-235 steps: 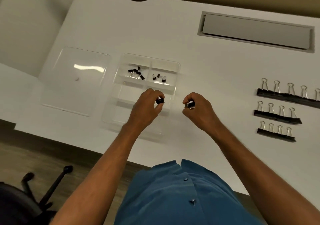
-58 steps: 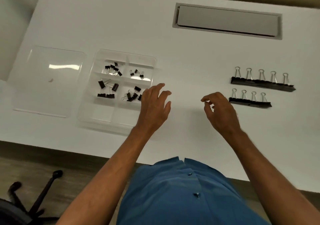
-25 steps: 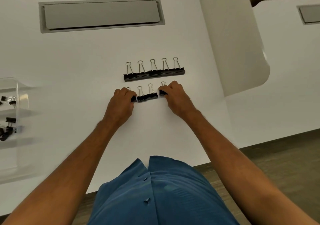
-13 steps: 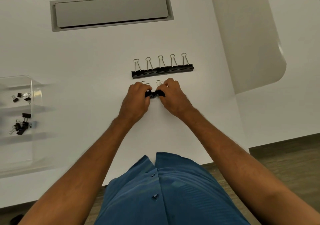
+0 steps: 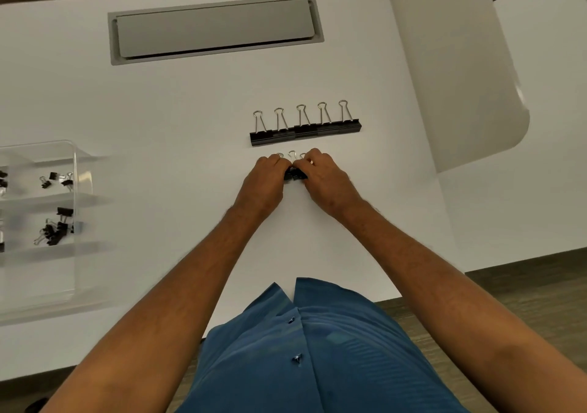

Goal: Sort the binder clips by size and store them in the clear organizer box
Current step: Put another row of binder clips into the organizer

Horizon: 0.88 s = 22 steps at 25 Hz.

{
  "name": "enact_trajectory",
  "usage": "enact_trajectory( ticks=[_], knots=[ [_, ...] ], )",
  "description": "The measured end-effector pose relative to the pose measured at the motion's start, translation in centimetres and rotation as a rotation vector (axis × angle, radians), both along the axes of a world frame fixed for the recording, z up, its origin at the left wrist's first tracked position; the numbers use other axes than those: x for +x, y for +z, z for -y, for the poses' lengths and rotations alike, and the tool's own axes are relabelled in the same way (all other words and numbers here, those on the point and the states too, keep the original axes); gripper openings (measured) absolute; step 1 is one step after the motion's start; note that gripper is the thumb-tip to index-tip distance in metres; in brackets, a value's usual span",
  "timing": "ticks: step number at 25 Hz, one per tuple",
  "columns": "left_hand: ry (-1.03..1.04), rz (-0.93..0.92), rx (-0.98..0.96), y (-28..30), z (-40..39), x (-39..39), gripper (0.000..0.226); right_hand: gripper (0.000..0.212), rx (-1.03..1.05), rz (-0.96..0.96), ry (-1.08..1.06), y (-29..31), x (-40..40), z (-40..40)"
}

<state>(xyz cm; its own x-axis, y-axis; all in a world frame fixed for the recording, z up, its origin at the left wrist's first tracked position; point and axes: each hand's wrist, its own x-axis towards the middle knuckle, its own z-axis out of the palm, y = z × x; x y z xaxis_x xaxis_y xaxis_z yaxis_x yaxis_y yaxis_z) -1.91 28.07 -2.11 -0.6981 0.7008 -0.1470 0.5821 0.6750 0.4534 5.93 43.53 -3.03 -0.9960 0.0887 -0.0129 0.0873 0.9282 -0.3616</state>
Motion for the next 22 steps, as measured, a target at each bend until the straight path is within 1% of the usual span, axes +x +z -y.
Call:
enact_trajectory(
  ticks=[1,3,5,8,10,15,18,22],
  knots=[
    [-0.001,0.003,0.006,0.2,0.1,0.0,0.021,0.028,-0.005,0.008,-0.015,0.0,0.0,0.1],
    [-0.012,0.008,-0.004,0.4,0.4,0.0,0.017,0.020,-0.025,0.017,-0.017,0.0,0.0,0.3],
    [-0.014,0.023,-0.010,0.2,1.0,0.0,0.023,0.010,-0.029,0.074,-0.054,0.5,-0.4,0.6],
    [0.018,0.039,0.017,0.1,2.9,0.9,0.033,0.018,-0.040,0.227,-0.164,1.9,-0.7,0.9],
    [0.038,0.029,0.041,0.2,4.7,1.5,0.035,0.021,-0.048,0.265,-0.170,2.7,-0.4,1.2],
    [0.151,0.008,0.145,1.9,11.0,2.9,0.032,0.021,-0.138,0.230,-0.102,4.2,0.5,5.5],
    [0.223,-0.006,0.183,3.2,15.9,3.5,0.030,0.020,-0.248,0.180,-0.071,5.3,-0.2,10.1],
    [0.357,0.009,0.211,4.9,22.9,3.7,0.033,0.018,-0.343,0.140,0.020,6.5,-2.2,17.0]
  ],
)
